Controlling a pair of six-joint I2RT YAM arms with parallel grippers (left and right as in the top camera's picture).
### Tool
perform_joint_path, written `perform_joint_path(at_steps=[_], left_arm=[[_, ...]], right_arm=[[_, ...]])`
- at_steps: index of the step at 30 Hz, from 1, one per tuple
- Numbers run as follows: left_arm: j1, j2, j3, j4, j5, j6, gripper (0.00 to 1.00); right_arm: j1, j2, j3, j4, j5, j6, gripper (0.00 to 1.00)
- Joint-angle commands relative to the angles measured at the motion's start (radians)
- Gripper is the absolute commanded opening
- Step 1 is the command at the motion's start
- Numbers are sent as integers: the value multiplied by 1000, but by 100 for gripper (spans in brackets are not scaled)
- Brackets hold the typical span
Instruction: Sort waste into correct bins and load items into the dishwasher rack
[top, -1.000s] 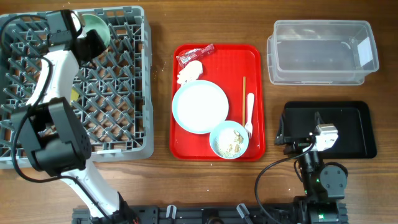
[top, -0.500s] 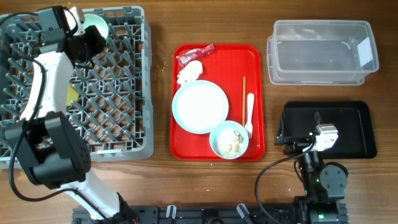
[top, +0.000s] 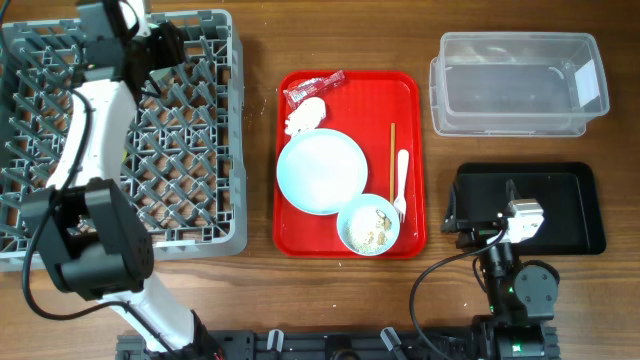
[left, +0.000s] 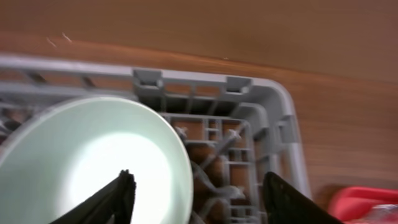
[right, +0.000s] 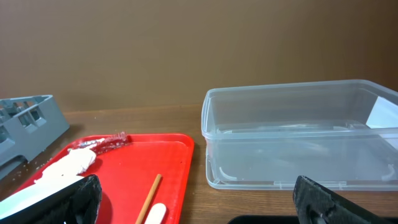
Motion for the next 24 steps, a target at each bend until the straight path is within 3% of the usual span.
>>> perform_joint_path(at_steps=[1, 6, 10, 19, 22, 24], left_arm=[[-84, 5, 0, 51, -311, 282, 68], [-145, 50, 0, 68, -420, 445, 67], [-144, 89, 0, 31, -454, 444, 60], [-105, 111, 0, -12, -455, 474, 59], [-101, 148, 0, -31, -454, 549, 58], [-101, 156, 0, -16, -454, 549, 50]], right_arm=[[5, -5, -1, 2, 10, 3, 100], [5, -5, -1, 2, 10, 3, 100], [5, -5, -1, 2, 10, 3, 100], [5, -5, -1, 2, 10, 3, 100], [5, -5, -1, 2, 10, 3, 100], [5, -5, -1, 2, 10, 3, 100]])
